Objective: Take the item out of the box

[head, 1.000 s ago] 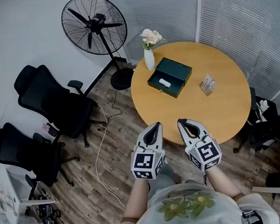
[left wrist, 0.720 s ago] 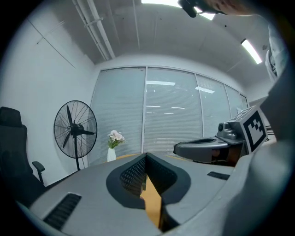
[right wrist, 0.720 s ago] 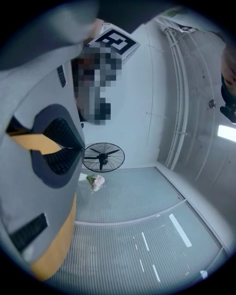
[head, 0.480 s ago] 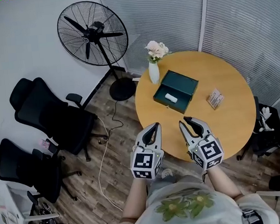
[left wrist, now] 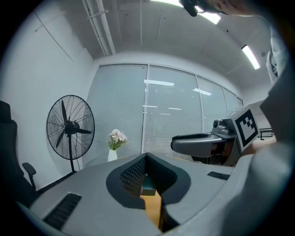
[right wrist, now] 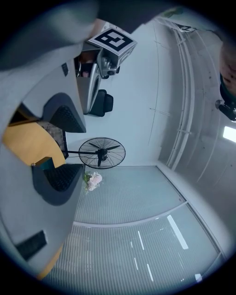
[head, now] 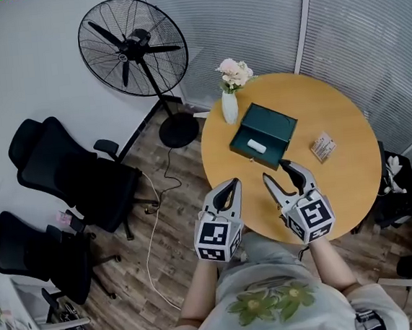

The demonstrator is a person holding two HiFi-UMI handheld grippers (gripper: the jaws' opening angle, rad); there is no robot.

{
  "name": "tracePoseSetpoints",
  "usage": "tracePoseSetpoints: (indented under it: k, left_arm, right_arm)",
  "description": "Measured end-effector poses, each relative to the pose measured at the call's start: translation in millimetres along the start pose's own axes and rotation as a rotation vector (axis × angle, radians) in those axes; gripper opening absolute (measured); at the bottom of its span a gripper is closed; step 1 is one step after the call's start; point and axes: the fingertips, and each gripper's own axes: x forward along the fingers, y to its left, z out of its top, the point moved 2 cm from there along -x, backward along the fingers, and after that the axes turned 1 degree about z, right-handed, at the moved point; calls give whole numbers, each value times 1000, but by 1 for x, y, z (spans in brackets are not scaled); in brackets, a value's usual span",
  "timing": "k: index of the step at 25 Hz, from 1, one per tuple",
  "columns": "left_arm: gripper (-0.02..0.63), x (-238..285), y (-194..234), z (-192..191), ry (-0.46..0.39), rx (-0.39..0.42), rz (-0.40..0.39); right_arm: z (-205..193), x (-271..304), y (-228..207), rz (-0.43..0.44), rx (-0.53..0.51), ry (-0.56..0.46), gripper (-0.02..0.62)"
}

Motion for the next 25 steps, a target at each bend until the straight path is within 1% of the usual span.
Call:
tracePoseSetpoints:
  k: [7, 13, 17, 21, 25]
  left_arm:
    - [3, 25, 19, -7, 20, -6, -20]
    - [3, 50, 47, 1, 25, 12, -40]
    - [3, 67, 65, 5, 33, 13, -38]
    - [3, 83, 74, 3, 40, 6, -63]
    - [3, 101, 80, -1, 51, -8, -82]
  right_arm:
    - [1, 29, -22, -27, -11, -7, 218]
    - [5, 63, -47, -53, -12, -13, 218]
    - [10, 86, -61, -54, -27, -8, 218]
    - [16, 108, -72, -57, -45, 0, 218]
    - [16, 127, -81, -38, -66, 17, 218]
